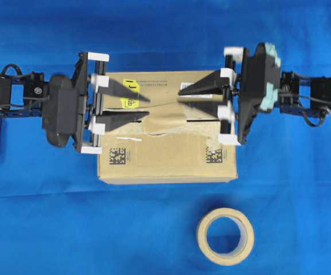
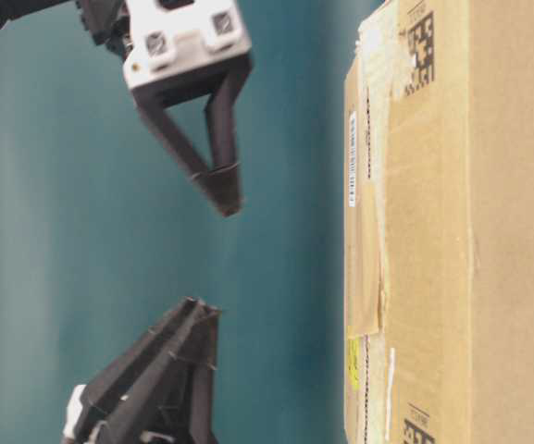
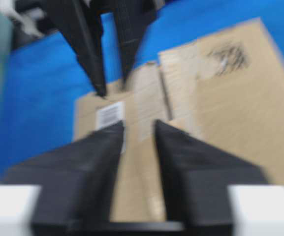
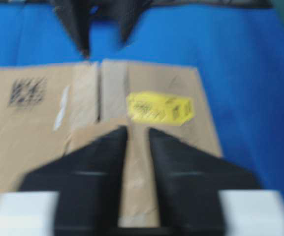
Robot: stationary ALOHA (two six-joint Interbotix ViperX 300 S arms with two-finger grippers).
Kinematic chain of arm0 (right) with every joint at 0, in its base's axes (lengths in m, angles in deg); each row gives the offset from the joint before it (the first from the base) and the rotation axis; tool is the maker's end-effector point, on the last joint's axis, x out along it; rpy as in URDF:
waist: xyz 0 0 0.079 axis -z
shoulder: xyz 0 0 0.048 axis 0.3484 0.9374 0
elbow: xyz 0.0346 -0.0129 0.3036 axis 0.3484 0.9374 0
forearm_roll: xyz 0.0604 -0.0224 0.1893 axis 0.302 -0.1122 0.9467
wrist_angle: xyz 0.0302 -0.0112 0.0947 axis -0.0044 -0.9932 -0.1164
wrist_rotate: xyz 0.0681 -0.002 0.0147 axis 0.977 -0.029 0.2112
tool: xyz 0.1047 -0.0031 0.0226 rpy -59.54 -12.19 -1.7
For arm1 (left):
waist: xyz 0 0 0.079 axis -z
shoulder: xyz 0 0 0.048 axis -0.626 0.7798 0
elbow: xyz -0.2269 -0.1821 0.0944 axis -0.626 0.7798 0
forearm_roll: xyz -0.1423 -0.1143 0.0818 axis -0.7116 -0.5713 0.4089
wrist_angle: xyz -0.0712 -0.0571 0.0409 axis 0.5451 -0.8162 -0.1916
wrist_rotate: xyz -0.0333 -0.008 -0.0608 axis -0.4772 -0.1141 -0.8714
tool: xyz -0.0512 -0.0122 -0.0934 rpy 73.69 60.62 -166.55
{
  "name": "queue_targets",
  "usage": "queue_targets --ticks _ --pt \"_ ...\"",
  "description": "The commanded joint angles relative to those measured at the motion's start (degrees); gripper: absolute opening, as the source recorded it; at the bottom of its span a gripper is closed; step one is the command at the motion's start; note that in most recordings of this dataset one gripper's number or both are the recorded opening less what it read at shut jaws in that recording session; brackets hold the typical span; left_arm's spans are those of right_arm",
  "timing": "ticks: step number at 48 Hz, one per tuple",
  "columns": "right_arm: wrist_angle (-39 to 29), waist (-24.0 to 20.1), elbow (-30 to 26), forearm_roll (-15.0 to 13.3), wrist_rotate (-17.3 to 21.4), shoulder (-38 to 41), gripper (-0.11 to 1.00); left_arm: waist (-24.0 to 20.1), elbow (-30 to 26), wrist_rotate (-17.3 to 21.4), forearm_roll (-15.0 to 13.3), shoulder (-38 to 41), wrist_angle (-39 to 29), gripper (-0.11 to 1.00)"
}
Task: Apply tape along the seams of the closed cardboard box to seal it securely.
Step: 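Rotate both grippers and press the tape flat along the seam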
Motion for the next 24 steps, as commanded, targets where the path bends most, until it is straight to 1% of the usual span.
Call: queue_targets --ticks 1,2,4,5,8,12,18,24 --pt "1.1 0.2 -2.6 -0.2 -0.4 0.7 0.16 0.7 -1.3 -4.5 0.3 0.4 1.2 0.13" --pt "1.1 0.1 -3.0 -0.3 -0.4 1.1 0.09 0.8 -1.6 -5.5 0.3 0.8 1.7 0.08" --pt "1.1 0.1 -3.8 -0.4 -0.6 2.1 0.02 1.1 -1.8 -6.0 0.3 1.4 2.0 0.02" --pt "1.1 0.2 -4.0 -0.4 -0.7 2.5 0.02 1.4 -1.8 -6.0 0.3 1.7 2.2 -0.01" --pt "1.0 0.2 -5.1 -0.4 -1.1 3.9 0.02 1.8 -2.1 -6.1 0.3 2.5 2.5 0.00" --pt "0.8 0.2 -5.9 -0.4 -1.1 5.2 0.02 1.9 -2.4 -7.1 0.0 3.8 2.5 0.00" --pt "0.9 -0.3 -6.2 -0.4 -0.7 6.9 0.02 1.8 -2.5 -7.7 -0.3 6.5 3.5 0.00" --pt "0.9 -1.2 -6.3 0.0 0.2 9.2 0.02 1.0 -2.5 -9.9 -0.3 9.1 3.9 0.00"
